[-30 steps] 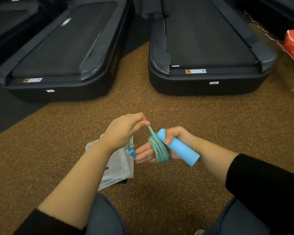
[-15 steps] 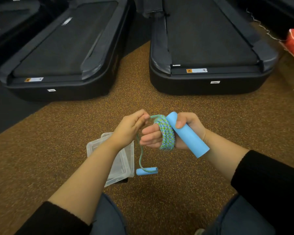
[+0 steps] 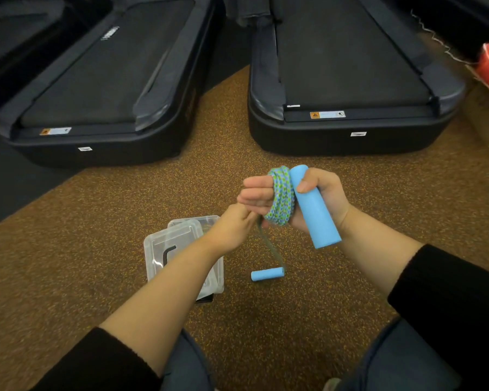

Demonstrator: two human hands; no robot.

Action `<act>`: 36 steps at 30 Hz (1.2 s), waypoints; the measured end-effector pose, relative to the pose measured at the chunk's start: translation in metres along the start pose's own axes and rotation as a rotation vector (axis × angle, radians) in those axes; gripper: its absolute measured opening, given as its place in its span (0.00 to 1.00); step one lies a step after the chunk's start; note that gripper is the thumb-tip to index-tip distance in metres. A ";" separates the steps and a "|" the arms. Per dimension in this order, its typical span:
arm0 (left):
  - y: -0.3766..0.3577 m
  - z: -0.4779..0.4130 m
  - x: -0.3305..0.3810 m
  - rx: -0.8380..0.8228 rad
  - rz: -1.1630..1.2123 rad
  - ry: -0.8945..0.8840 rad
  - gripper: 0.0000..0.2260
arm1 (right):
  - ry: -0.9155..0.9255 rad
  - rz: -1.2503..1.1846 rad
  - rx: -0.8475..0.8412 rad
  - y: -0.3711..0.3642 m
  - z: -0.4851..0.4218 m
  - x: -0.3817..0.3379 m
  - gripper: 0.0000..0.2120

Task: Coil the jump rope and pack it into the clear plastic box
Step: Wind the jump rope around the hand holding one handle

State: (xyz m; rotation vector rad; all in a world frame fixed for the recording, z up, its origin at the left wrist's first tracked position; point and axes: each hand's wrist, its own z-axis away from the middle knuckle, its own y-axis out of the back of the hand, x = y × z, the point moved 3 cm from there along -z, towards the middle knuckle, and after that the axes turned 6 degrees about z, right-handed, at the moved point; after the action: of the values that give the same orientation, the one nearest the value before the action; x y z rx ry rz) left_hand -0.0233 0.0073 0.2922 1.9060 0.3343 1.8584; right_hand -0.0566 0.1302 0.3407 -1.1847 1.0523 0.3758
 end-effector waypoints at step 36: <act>0.002 0.016 0.024 -0.306 -0.637 -0.076 0.09 | -0.075 -0.051 0.196 0.035 -0.008 0.024 0.29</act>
State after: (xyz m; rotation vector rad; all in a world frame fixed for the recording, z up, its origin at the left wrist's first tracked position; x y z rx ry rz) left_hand -0.0067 0.0143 0.3144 1.4357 0.5241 1.3217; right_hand -0.0739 0.1298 0.3016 -1.0135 0.9690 0.2685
